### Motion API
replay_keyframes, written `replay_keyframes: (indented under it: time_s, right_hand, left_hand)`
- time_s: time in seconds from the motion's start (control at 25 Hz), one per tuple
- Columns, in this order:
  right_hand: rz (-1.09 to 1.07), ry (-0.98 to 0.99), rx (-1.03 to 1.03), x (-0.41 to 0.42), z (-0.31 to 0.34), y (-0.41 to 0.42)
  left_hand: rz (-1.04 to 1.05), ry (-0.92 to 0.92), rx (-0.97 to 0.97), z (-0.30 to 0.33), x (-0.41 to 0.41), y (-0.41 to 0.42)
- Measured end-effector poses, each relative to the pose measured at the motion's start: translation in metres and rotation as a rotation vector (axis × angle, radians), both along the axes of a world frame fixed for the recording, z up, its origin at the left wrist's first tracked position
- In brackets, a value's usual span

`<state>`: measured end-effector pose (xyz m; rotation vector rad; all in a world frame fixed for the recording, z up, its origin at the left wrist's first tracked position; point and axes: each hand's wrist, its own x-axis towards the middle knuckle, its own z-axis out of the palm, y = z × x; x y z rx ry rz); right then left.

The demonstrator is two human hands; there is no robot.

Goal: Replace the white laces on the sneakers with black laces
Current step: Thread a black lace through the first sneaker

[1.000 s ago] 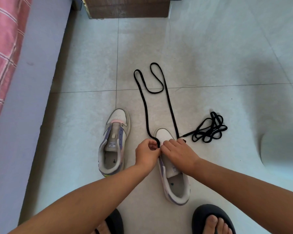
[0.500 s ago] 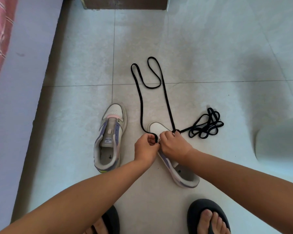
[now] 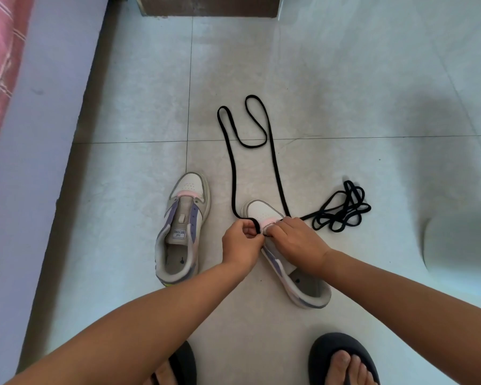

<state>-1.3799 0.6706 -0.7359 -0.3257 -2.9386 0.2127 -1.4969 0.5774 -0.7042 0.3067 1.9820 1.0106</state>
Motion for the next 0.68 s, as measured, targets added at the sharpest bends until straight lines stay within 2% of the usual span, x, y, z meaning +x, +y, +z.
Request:
replay_keyframes:
  time_s: [0.12,0.24,0.44,0.56,0.68]
  right_hand:
    - [-0.034,-0.098,-0.042,-0.006,0.004,0.003]
    - [-0.07,-0.227,0.096,-0.014,0.013,-0.004]
    - [-0.177,-0.348,0.171,-0.027,0.019,-0.016]
    - [-0.215,-0.34,0.027,-0.032,0.02,-0.012]
    - [-0.295,-0.283,-0.221,-0.028,0.019,-0.011]
  left_hand:
    - [-0.029,0.019,0.0,-0.001,-0.003,0.0]
    - [-0.07,0.048,0.005,0.001,-0.009,0.004]
    - [-0.143,0.105,0.015,0.007,-0.015,0.013]
    - [-0.239,0.21,-0.013,0.018,-0.005,0.008]
    - [-0.485,0.211,-0.269,0.029,0.022,-0.013]
